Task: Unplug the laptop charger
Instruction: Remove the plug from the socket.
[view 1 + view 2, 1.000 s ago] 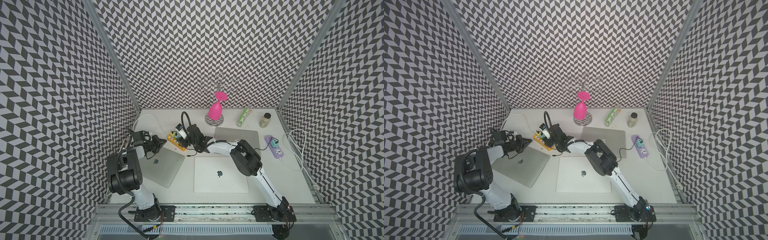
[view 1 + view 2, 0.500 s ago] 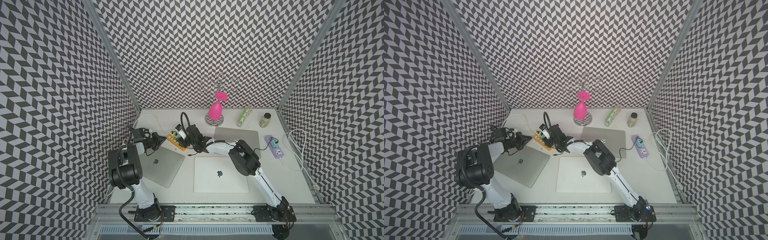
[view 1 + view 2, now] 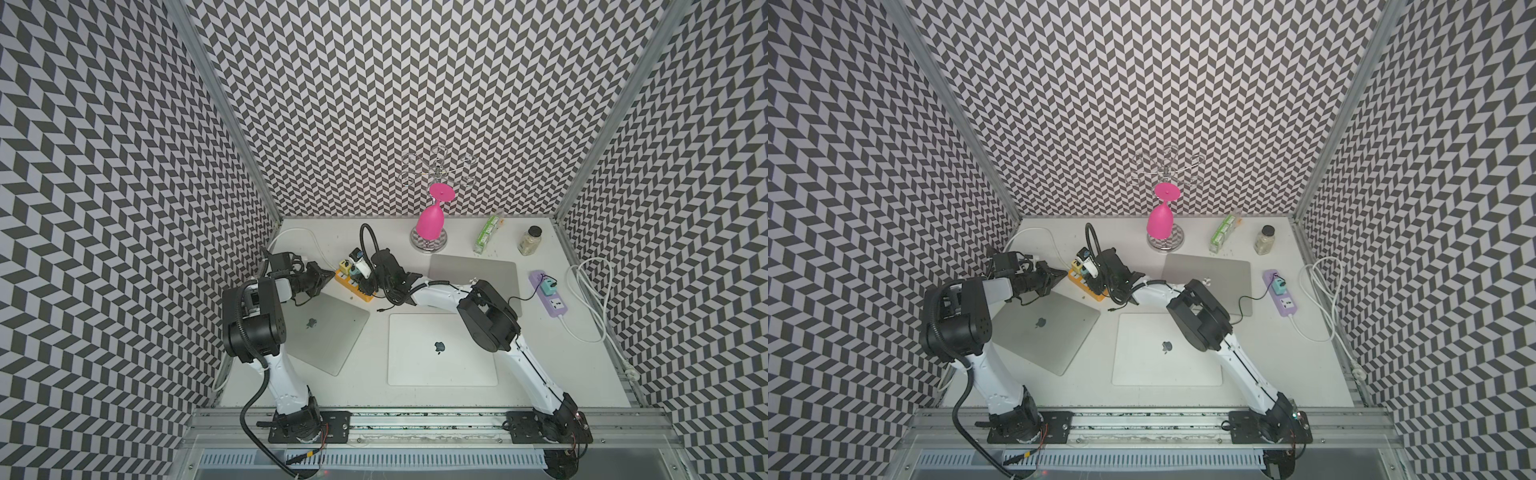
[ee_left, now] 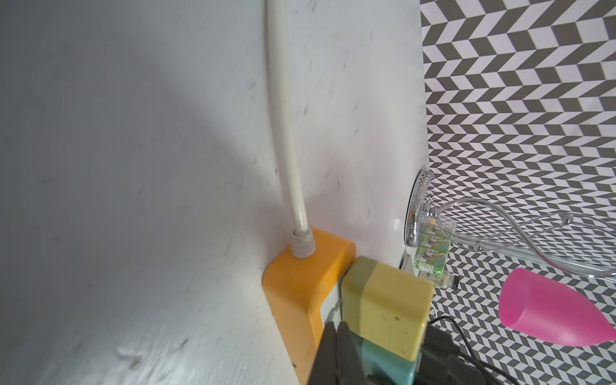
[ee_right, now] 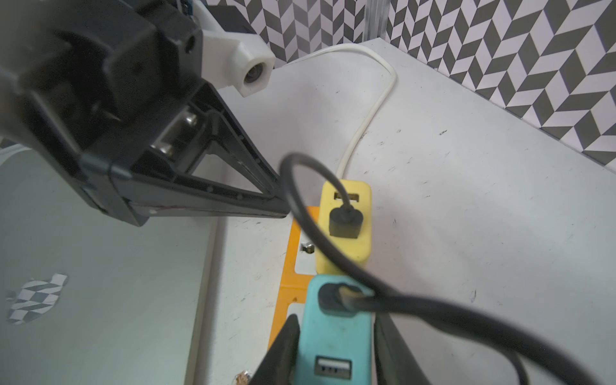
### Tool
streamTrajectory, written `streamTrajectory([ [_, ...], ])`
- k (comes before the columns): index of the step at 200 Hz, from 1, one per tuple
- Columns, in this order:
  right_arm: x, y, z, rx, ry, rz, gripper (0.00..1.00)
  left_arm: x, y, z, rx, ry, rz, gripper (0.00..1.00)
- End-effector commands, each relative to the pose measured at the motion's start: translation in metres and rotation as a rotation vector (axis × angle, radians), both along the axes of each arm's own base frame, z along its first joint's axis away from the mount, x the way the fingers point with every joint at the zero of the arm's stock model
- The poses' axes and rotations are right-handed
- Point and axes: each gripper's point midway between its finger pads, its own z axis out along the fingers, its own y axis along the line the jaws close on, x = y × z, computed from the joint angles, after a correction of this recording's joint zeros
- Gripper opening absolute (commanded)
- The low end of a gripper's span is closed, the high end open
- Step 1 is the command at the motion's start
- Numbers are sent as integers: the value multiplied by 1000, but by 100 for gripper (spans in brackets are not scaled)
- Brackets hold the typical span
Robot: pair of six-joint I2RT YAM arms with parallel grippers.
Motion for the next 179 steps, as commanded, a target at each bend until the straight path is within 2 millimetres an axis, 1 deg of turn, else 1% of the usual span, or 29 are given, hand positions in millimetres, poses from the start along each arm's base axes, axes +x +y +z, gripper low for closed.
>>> streamTrajectory([
  [1, 4, 4, 0, 1, -30, -3, 33, 10, -5, 6, -1, -30, -21, 0],
  [16, 3, 4, -3, -12, -34, -3, 31, 12, -8, 3, -1, -26, -27, 0],
  [50, 2, 4, -1, -10, -45, -7, 28, 14, -10, -2, 7, -13, -30, 0],
  [116, 0, 5, -1, -18, -51, -2, 23, 10, -9, -20, 40, 36, -22, 0],
  [157, -1, 7, 9, 13, -47, -1, 19, 6, -7, -29, 67, 63, -19, 0],
  [179, -1, 9, 20, 52, -45, -3, 17, 2, -7, -36, 73, 78, -13, 0],
])
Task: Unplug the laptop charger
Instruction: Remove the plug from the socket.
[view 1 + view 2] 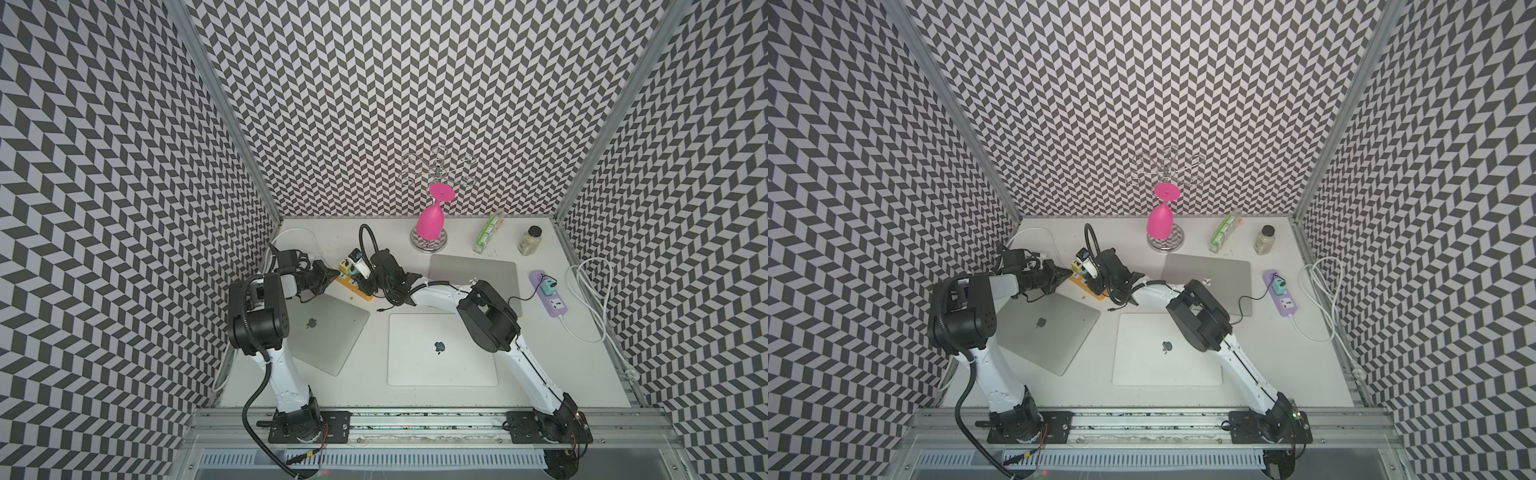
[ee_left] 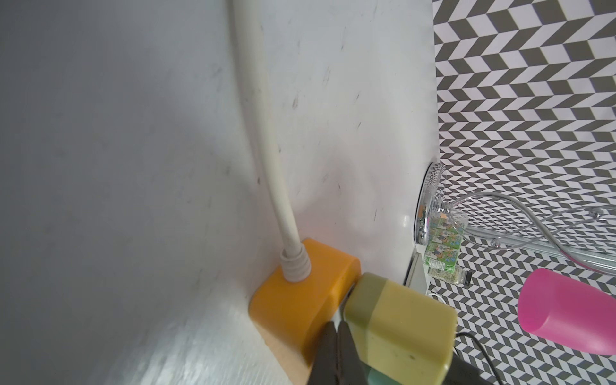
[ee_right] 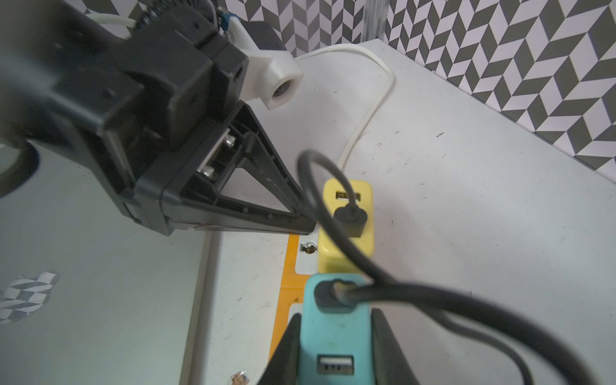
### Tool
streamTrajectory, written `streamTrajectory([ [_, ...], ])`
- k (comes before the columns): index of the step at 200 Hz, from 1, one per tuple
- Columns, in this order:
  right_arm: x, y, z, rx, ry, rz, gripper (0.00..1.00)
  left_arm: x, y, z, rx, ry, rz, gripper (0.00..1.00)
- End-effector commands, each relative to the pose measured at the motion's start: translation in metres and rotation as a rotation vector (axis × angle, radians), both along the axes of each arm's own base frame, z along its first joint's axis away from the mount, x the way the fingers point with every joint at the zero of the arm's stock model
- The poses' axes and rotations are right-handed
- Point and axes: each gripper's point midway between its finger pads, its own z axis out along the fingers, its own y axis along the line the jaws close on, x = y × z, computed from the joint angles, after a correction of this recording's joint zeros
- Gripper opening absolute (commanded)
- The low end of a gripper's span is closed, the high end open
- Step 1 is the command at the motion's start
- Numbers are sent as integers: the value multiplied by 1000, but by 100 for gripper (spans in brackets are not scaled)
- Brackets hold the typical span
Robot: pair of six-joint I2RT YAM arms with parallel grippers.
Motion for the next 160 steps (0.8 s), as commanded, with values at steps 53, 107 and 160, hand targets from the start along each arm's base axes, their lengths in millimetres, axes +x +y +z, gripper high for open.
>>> streamTrajectory([
  [53, 0, 4, 39, 129, -36, -10, 12, -12, 0, -33, 39, 86, 12, 0],
  [107, -3, 7, 43, 90, -96, -5, 9, -16, 1, -38, 42, 97, 11, 0],
  [160, 2, 0, 54, 180, -23, -18, 6, -21, -2, -42, 44, 105, 4, 0],
])
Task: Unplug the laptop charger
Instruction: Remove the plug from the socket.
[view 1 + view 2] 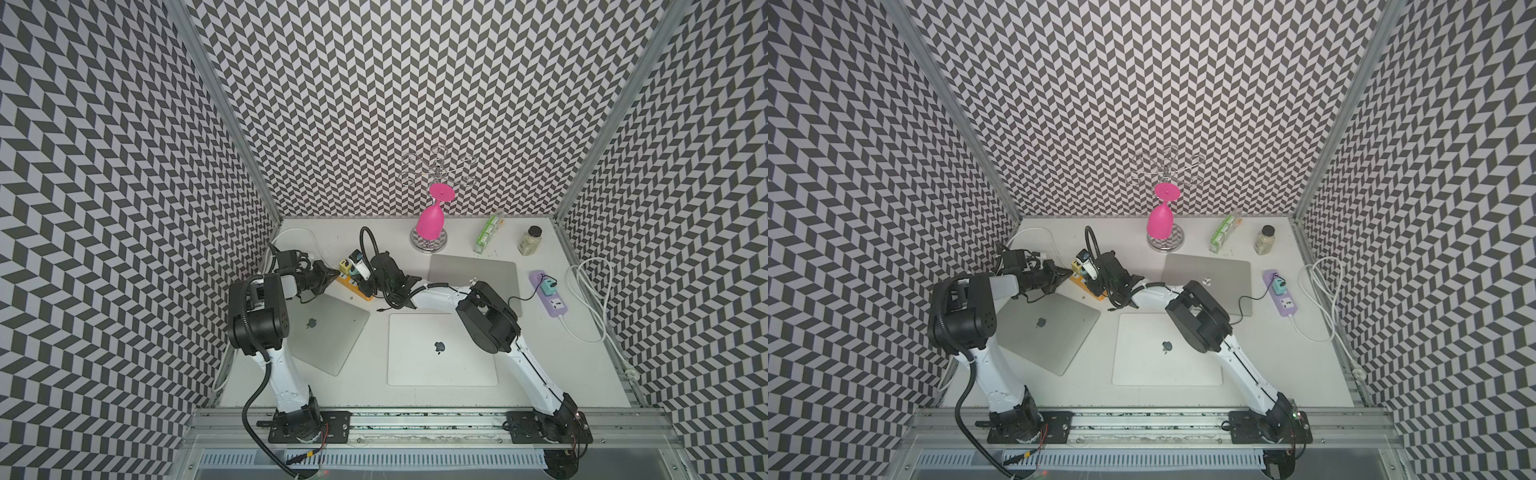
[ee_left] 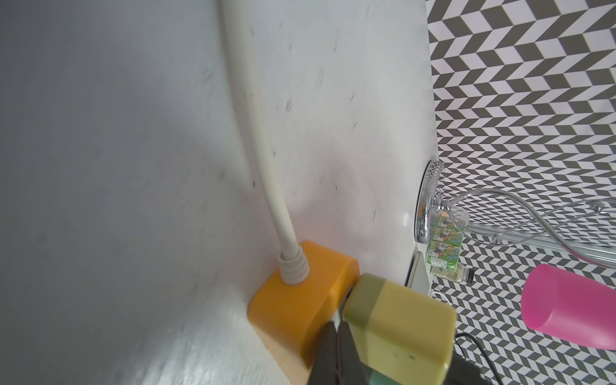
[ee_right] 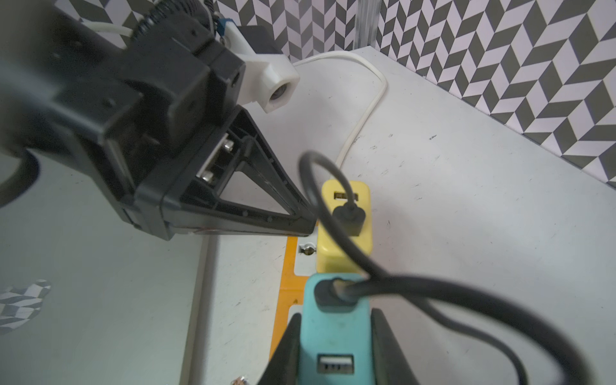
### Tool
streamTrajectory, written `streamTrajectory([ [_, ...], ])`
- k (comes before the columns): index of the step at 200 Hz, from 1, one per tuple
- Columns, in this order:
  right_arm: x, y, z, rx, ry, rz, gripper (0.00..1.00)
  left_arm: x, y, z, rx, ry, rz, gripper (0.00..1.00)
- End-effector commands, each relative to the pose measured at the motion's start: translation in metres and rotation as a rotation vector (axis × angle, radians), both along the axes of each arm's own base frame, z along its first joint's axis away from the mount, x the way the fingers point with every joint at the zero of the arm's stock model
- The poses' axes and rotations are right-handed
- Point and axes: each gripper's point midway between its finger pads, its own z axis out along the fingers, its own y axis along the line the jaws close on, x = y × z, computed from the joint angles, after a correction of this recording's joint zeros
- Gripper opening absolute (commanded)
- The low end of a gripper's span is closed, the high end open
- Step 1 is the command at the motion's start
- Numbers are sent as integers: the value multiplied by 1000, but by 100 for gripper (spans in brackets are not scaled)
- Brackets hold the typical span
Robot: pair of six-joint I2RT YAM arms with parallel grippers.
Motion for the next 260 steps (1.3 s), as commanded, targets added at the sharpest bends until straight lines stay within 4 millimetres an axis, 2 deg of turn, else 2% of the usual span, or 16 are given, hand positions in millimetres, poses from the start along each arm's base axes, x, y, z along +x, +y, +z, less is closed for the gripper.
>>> streamTrajectory([
  [1, 3, 2, 53, 147, -18, 8, 6, -21, 0, -40, 27, 126, 18, 0],
  [29, 0, 3, 66, 189, -22, 21, 6, -22, -1, -42, 28, 130, 18, 0],
  [57, 5, 3, 49, 54, -96, -8, 6, -23, -1, -42, 28, 131, 17, 0],
  [81, 8, -2, 43, -2, -127, -29, 5, -24, -1, -42, 29, 132, 17, 0],
  [138, 2, 0, 70, 187, 2, 22, 4, -28, -1, -47, 32, 141, 17, 0],
  [152, 4, 0, 73, 176, -22, 13, 4, -29, -2, -47, 31, 142, 16, 0],
  [176, 7, -3, 59, 65, -90, -12, 4, -29, -2, -48, 29, 143, 15, 0],
  [192, 7, -5, 57, 54, -99, -18, 4, -29, -2, -48, 29, 143, 15, 0],
  [212, 4, -6, 71, 158, -44, 4, 3, -29, -2, -48, 29, 144, 16, 0],
  [229, 1, -2, 79, 178, -40, 20, 2, -29, -3, -49, 28, 144, 15, 0],
  [241, 1, -1, 76, 139, -72, 12, 2, -29, -3, -49, 27, 146, 16, 0],
  [260, 6, 0, 61, -9, -165, -23, 2, -29, -2, -48, 27, 142, 17, 0],
])
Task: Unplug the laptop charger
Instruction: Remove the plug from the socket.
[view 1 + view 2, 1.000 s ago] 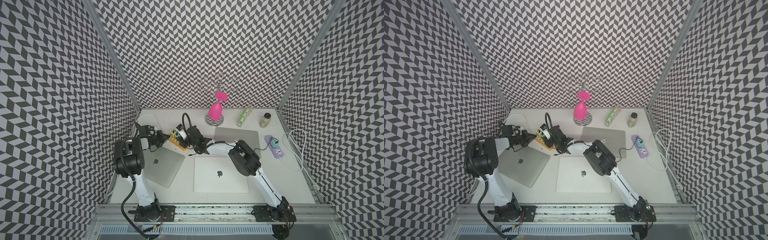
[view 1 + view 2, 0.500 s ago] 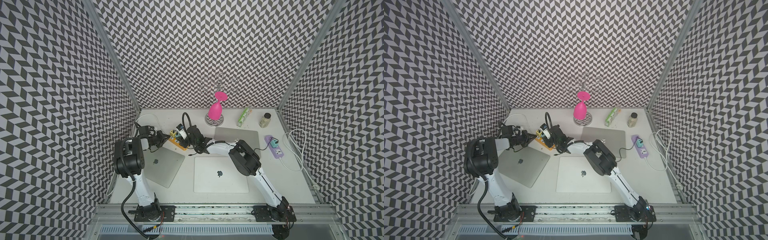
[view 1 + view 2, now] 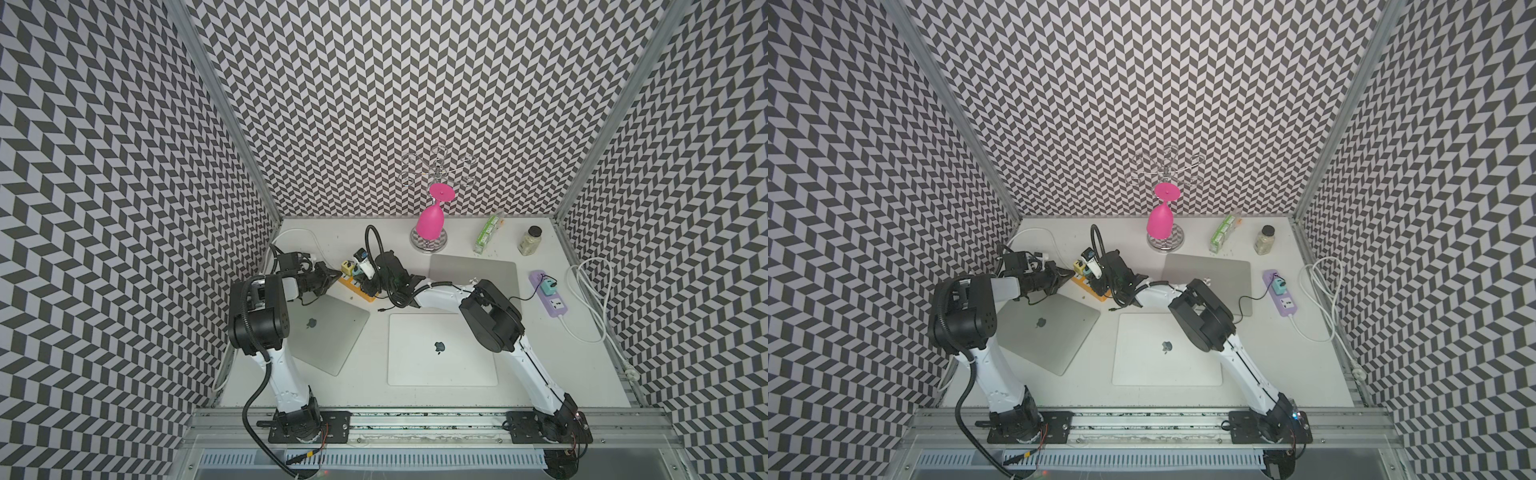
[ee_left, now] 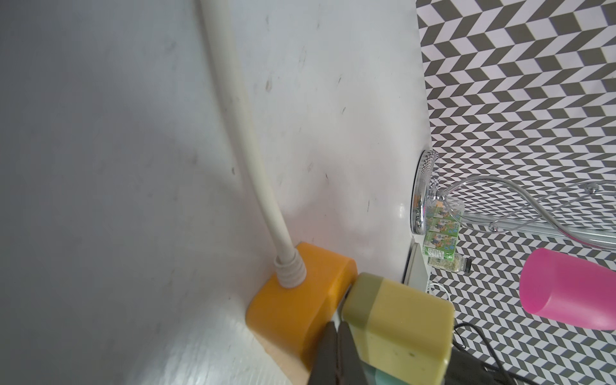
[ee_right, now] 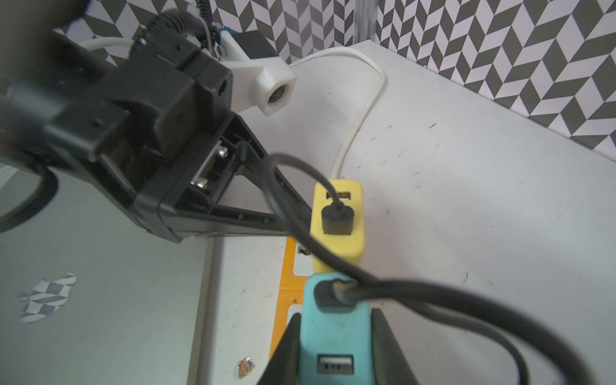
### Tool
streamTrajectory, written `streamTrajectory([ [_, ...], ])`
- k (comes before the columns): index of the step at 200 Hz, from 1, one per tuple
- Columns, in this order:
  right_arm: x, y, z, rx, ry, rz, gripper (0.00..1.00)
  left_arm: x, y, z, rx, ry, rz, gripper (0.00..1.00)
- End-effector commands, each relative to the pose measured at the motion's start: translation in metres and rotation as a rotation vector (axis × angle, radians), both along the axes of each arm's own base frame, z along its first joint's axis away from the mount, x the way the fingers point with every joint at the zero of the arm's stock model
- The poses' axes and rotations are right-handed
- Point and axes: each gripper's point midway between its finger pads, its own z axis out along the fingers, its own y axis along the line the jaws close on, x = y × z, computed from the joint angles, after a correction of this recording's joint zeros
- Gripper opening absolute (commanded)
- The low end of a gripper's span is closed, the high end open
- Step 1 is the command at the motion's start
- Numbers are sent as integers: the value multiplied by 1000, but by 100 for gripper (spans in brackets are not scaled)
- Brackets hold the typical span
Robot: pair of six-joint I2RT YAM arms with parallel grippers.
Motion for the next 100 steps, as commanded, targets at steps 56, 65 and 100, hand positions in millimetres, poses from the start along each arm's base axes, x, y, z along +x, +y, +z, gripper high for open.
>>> streamTrajectory([
  [56, 0, 9, 67, 53, -163, 14, 2, -26, 3, -47, 39, 172, 41, 0],
  [65, -2, 10, 75, 101, -124, 33, 2, -25, 3, -47, 41, 170, 40, 0],
  [100, -2, 11, 90, 148, -110, 31, 1, -26, 3, -47, 43, 171, 39, 0],
])
